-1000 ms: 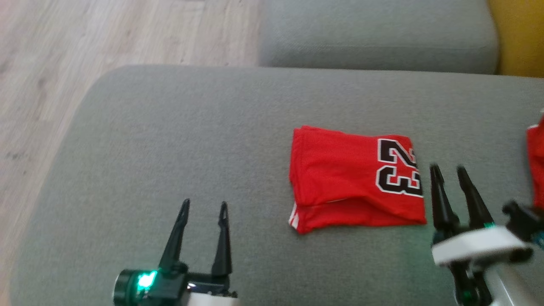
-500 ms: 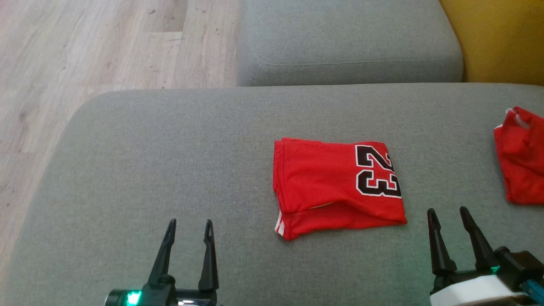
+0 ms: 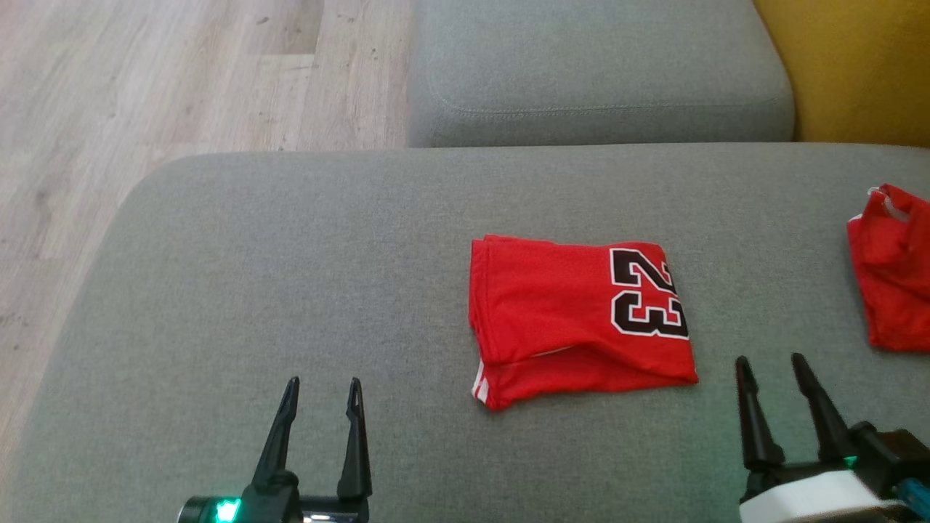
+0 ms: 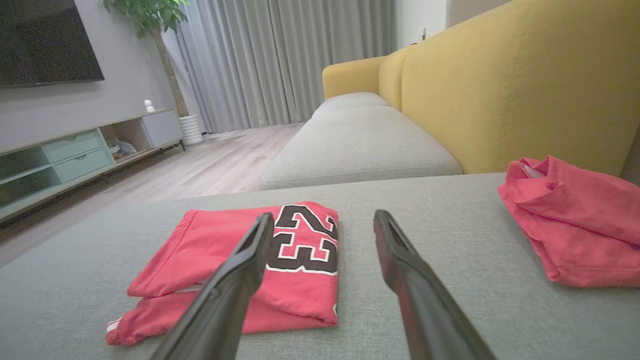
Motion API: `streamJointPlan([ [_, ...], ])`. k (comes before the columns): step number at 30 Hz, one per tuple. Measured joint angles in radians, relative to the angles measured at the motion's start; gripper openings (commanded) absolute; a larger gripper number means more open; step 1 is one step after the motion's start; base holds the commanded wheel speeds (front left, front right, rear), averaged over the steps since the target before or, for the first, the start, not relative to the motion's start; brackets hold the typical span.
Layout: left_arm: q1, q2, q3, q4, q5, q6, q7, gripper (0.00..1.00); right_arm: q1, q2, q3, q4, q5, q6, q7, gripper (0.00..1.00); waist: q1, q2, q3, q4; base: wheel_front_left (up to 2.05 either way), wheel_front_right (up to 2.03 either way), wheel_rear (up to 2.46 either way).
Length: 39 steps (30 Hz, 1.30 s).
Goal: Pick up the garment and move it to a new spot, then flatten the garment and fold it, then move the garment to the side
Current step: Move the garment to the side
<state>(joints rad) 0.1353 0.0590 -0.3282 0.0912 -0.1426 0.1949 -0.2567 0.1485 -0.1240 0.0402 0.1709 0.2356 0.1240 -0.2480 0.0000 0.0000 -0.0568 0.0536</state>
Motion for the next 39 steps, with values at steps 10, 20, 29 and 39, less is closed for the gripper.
streamJointPlan([
  [10,-0.003,0.0,-0.03,-0.001,0.0,0.017,0.0,1.0,-0.124,0.0,0.012,0.229,0.048,0.0,0.0,1.0,0.0001,0.0,0.062,0.014,0.0,0.0,0.0],
  [20,-0.086,-0.001,-0.093,-0.002,0.0,0.047,0.0,1.0,-0.518,-0.101,0.136,0.564,0.234,0.0,0.131,1.0,0.0004,0.0,0.179,0.034,0.0,0.0,0.0],
  [29,-0.129,-0.002,-0.126,0.014,-0.015,0.064,0.0,1.0,-0.622,-0.142,0.319,0.705,0.404,0.0,0.216,0.0,0.0003,0.0,0.215,0.085,0.0,0.0,0.0],
  [39,-0.113,-0.002,-0.117,0.016,-0.014,0.069,0.0,1.0,-0.692,-0.257,0.469,0.741,0.425,0.0,0.12,0.0,0.0,0.0,0.195,0.012,0.0,0.0,0.0],
])
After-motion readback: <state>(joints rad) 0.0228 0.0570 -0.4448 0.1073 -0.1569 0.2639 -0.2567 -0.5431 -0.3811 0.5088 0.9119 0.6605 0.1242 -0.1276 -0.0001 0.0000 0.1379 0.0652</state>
